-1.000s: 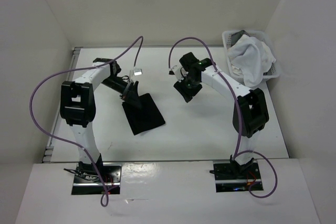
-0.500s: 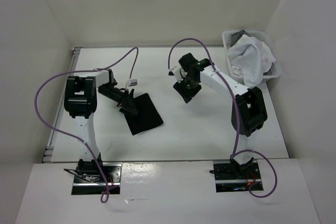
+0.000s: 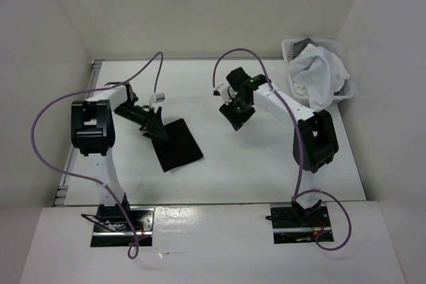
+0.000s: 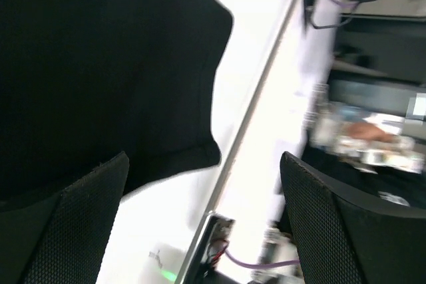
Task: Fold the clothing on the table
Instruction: Fold the skirt
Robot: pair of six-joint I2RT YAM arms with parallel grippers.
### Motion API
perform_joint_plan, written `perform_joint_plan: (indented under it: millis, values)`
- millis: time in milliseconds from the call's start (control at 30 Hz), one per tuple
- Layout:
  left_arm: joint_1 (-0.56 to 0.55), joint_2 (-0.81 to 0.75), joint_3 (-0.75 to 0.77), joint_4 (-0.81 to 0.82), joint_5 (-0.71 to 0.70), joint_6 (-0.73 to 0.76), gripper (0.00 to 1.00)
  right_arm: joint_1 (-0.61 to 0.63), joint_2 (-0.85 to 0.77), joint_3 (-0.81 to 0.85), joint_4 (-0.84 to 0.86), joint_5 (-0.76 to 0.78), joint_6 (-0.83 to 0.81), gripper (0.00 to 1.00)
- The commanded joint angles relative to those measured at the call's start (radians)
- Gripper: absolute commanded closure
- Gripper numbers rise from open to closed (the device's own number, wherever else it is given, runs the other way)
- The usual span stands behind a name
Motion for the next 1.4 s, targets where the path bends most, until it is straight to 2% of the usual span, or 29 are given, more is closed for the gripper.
perform_joint_plan:
  millis: [0,133,267,367,400,467,500,600,633,733,833,867,967,1000,1067,1167,1367]
  values:
    - [0.004,-0.187,0.058,0.015,-0.039,-0.045,0.0,0.007,-0.047,-0.011,0.041,0.011,0.004,0.46]
    - [0.004,-0.33,0.058,0.015,-0.06,-0.111,0.0,0.007,-0.08,-0.031,0.05,0.032,0.004,0.46]
    - [0.042,-0.49,0.141,0.015,-0.071,-0.189,0.0,0.007,-0.121,-0.054,0.076,0.083,0.016,0.46]
    - [0.139,-0.6,0.169,0.076,-0.14,-0.267,0.0,-0.035,-0.171,-0.079,0.115,0.152,0.058,0.42]
    - [0.206,-0.629,0.169,0.106,-0.169,-0.298,0.0,-0.051,-0.188,-0.107,0.142,0.173,0.07,0.42]
    - [0.275,-0.73,0.091,0.243,-0.292,-0.42,0.0,-0.129,-0.253,-0.131,0.173,0.221,0.11,0.39]
    - [0.35,-0.768,0.057,0.339,-0.33,-0.46,0.0,-0.165,-0.28,-0.16,0.213,0.236,0.13,0.38]
    - [0.477,-0.917,-0.094,0.497,-0.473,-0.588,0.0,-0.347,-0.401,-0.233,0.288,0.248,0.197,0.32]
    - [0.502,-0.968,-0.127,0.525,-0.504,-0.633,0.0,-0.446,-0.434,-0.255,0.305,0.239,0.213,0.28]
    - [0.591,-0.979,-0.193,0.578,-0.585,-0.675,0.0,-0.605,-0.553,-0.356,0.375,0.23,0.249,0.24]
    - [0.672,-0.941,-0.239,0.65,-0.674,-0.684,0.0,-0.702,-0.647,-0.45,0.435,0.221,0.274,0.19]
    - [0.691,-0.925,-0.273,0.663,-0.674,-0.684,0.0,-0.772,-0.662,-0.485,0.446,0.207,0.286,0.16]
    - [0.774,-0.858,-0.308,0.684,-0.504,-0.642,0.0,-0.921,-0.73,-0.549,0.483,0.109,0.296,0.09]
    - [0.789,-0.83,-0.308,0.684,-0.452,-0.629,0.0,-0.953,-0.759,-0.565,0.494,0.063,0.296,0.09]
    - [0.823,-0.819,-0.308,0.696,-0.442,-0.605,0.0,-1.007,-0.77,-0.576,0.494,0.047,0.285,0.09]
    - [0.832,-0.807,-0.322,0.696,-0.433,-0.596,0.0,-1.018,-0.77,-0.589,0.504,0.038,0.259,0.09]
    - [0.832,-0.934,-0.371,0.726,-0.415,-0.596,0.0,-1.038,-0.779,-0.599,0.504,-0.034,0.222,0.07]
